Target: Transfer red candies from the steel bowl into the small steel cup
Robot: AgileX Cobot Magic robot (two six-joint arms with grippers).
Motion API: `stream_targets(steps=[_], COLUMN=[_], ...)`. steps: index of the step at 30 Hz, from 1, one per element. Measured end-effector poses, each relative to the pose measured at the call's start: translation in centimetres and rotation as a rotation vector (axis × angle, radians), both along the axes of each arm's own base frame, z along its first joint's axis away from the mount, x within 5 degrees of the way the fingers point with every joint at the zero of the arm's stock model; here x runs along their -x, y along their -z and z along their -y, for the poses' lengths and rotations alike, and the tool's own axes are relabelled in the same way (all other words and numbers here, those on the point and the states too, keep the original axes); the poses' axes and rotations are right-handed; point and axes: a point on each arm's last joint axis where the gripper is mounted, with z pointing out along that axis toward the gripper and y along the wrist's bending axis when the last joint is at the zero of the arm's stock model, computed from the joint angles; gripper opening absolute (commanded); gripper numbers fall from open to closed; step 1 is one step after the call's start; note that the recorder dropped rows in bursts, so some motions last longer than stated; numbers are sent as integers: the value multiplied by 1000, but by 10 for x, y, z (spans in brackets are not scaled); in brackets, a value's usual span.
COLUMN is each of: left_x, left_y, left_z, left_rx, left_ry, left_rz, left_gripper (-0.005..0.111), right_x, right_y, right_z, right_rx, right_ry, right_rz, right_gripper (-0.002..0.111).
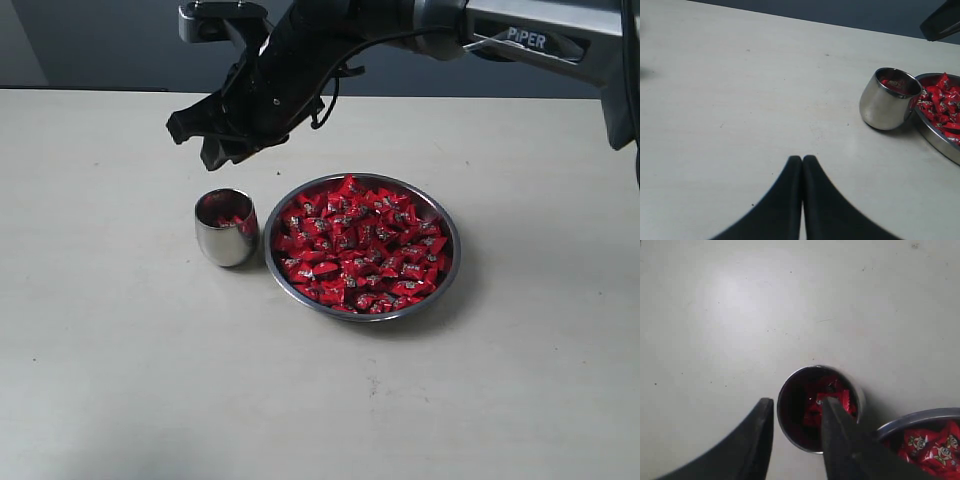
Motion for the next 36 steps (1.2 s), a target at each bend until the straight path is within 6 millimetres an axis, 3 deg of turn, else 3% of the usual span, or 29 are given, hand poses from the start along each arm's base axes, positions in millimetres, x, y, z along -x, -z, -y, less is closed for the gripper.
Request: stream_targets(steps=[24, 27, 31, 36], left_x=[0, 0, 0, 0], left_y=[0, 0, 0, 0], left_z=[0, 0, 0, 0], left_rx=[0, 0, 0, 0], left_ry=[0, 0, 0, 0], left_rz=[0, 0, 0, 0], left_gripper=[0, 0, 0, 0], right_x=[0, 0, 0, 0], right_y=[0, 0, 0, 1], right_z=[0, 0, 0, 1], right_rx=[7, 7, 7, 9], right_ry=[-2, -2, -2, -3], right_rz=[0, 0, 0, -3], right_gripper=[32, 22, -1, -1])
